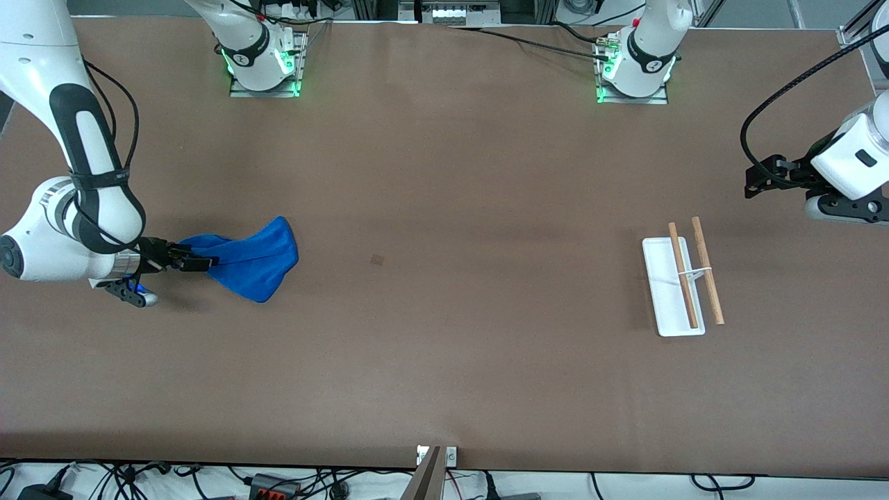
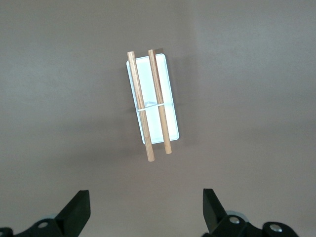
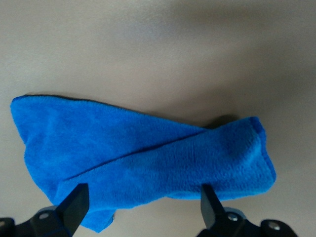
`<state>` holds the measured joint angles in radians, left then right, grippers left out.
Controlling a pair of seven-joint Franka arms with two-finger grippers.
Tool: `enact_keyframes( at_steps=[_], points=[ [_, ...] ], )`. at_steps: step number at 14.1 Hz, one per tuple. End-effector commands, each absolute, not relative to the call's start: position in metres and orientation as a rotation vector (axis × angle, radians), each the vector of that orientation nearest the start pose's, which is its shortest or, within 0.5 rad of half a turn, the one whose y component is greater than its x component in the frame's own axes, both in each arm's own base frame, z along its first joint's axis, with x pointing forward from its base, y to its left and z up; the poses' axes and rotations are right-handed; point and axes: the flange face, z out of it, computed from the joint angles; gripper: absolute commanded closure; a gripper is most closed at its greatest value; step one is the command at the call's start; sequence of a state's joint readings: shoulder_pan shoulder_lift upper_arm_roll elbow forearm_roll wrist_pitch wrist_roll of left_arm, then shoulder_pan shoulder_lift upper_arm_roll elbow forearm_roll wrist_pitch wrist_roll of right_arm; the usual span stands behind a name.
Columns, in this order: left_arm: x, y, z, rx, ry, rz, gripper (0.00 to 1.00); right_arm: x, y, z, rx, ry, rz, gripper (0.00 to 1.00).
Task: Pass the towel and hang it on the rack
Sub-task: 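Close the right gripper on the blue towel's edge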
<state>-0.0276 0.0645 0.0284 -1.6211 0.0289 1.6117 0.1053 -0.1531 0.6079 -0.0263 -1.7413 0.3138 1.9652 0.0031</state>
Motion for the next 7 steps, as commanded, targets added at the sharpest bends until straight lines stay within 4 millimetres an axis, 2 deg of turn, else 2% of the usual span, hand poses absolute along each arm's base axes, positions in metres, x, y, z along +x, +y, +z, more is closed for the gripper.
enact_keyframes(
  at_steps=[1,4,5,7],
  points=[
    [0.577,0.005,0.573,-3.108,0.165,0.124,0.00,0.628,-0.111,0.222,-2.747,0.538,0.455,0.00],
    [0.577,0.005,0.574,-3.110,0.165,0.124,0.00,0.627,-0.139,0.240,-2.716,0.591,0.499,0.00],
    [0.577,0.006,0.573,-3.110,0.162,0.124,0.00,0.625,-0.145,0.234,-2.705,0.614,0.512,0.00],
    [0.577,0.005,0.573,-3.110,0.165,0.127,0.00,0.619,-0.156,0.211,-2.674,0.654,0.554,0.00]
  ],
)
